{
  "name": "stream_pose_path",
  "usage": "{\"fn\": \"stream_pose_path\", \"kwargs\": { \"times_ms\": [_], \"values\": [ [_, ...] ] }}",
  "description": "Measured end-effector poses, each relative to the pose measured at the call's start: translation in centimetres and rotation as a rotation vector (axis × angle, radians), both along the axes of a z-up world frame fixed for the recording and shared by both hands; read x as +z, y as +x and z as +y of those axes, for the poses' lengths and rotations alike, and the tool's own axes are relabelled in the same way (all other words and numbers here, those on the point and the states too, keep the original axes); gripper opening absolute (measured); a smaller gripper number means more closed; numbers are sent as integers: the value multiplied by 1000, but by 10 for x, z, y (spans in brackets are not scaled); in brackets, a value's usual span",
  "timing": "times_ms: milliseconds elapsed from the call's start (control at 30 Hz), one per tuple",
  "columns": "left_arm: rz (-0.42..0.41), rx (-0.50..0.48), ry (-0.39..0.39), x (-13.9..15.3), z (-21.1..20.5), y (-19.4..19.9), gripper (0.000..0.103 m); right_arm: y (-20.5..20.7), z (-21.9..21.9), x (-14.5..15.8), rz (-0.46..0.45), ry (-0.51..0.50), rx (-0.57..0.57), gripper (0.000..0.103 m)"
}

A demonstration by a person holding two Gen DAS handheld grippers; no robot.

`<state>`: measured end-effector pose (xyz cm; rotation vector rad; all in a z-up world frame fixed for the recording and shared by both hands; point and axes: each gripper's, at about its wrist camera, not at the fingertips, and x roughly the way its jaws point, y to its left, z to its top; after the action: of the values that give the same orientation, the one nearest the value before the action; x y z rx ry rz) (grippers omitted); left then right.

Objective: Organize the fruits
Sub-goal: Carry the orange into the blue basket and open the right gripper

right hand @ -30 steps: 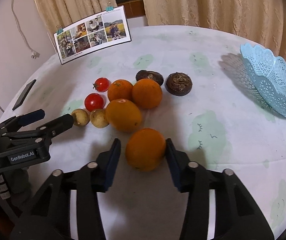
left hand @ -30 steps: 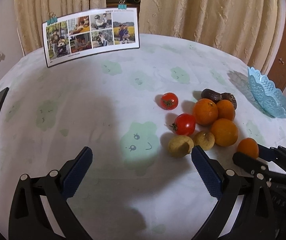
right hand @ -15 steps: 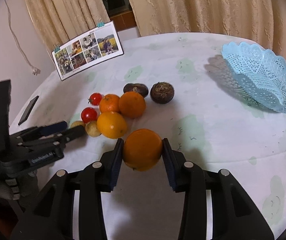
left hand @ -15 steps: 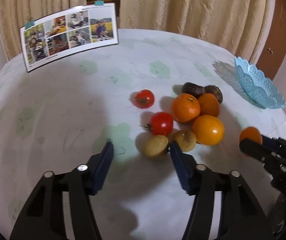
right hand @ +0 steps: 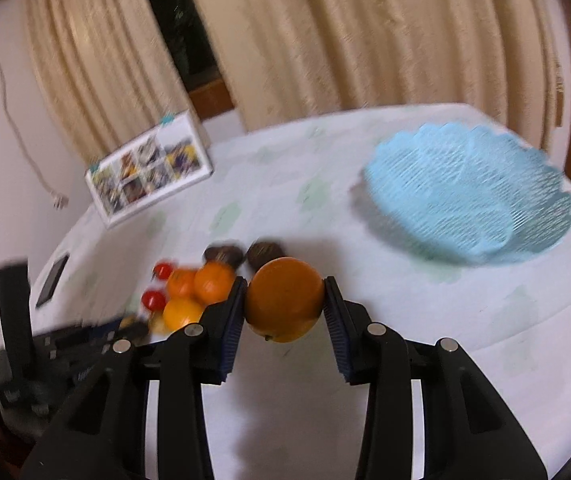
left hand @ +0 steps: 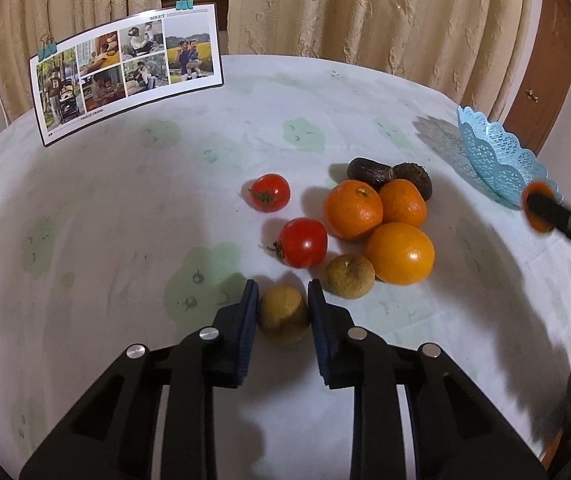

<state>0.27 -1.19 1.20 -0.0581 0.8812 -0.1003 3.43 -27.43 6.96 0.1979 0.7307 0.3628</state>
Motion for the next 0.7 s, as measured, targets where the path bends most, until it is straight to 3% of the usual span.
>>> {"fn": "stream_pose_path", "kwargs": {
  "times_ms": [233, 500, 700],
  "values": [
    [-32, -2, 6, 15, -6, -7, 26, 22, -56, 19, -78, 32, -197, 40],
    [-93, -45, 33, 43, -32, -3, 26, 47, -106, 2, -47, 18, -343, 40],
    [-105, -112, 31, 58, -69, 10, 26, 38, -127, -2, -103, 11, -423, 58]
  ]
}}
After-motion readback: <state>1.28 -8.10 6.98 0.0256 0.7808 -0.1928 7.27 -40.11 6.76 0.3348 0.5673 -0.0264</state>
